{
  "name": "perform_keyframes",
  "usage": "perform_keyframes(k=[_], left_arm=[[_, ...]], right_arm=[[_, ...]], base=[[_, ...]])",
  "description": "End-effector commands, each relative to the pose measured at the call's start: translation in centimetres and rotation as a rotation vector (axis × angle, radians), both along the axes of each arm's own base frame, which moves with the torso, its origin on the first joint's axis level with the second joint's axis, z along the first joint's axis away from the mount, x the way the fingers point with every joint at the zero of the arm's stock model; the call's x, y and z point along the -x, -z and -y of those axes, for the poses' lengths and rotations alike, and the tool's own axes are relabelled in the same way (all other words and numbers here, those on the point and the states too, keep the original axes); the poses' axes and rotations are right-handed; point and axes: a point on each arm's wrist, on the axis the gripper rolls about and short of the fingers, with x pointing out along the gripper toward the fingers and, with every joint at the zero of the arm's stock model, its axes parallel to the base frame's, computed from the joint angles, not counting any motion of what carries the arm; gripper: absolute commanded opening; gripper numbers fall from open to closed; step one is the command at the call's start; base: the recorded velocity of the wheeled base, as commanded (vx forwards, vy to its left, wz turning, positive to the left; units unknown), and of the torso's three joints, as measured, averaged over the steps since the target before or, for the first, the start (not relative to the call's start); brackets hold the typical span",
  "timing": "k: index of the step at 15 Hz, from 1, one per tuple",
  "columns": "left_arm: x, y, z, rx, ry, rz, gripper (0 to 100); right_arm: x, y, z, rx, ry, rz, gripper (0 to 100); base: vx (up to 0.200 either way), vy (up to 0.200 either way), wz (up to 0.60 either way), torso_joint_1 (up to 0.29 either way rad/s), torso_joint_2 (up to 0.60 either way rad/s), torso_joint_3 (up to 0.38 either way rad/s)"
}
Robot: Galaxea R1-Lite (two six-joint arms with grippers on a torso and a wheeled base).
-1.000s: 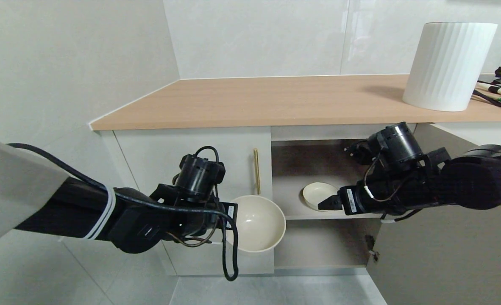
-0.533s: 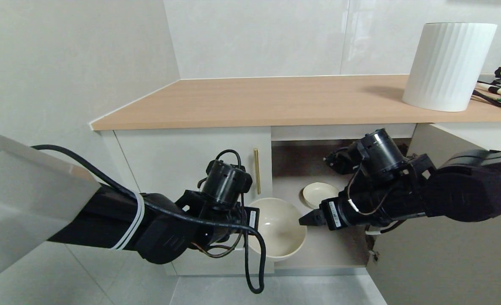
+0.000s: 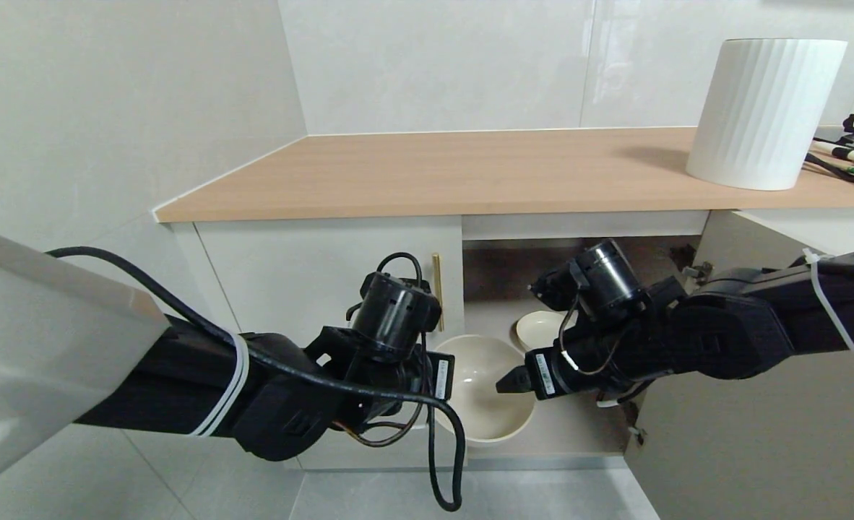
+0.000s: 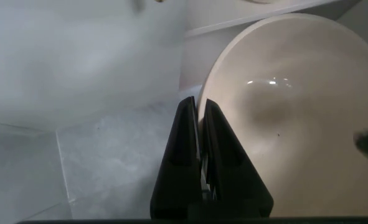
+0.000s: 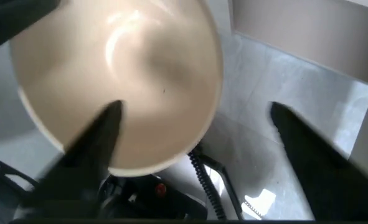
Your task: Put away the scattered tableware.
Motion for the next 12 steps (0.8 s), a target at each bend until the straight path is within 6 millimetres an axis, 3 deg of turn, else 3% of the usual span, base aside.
perform_keyframes(k=[1,11,12], left_arm=[[0.05,-0.15,-0.02,0.0,-0.005,0.006,0],[0.02,0.18,0.01,-0.01,-0.004,-0.002,0],[-0.01,0.14,0.03,-0.007,-0.004,0.0,100]], right_arm=[[-0.31,0.62,-0.24,0.003,0.008,-0.016,0],[-0.36,0.6,-0.21,-0.002,0.014,-0.016,0],[-0.34,0.66,-0.26,0.0,0.012,-0.018,0]], base=[[0.0,0.0,0.0,0.0,0.0,0.0],[0.0,0.0,0.0,0.0,0.0,0.0],[0.0,0.0,0.0,0.0,0.0,0.0]])
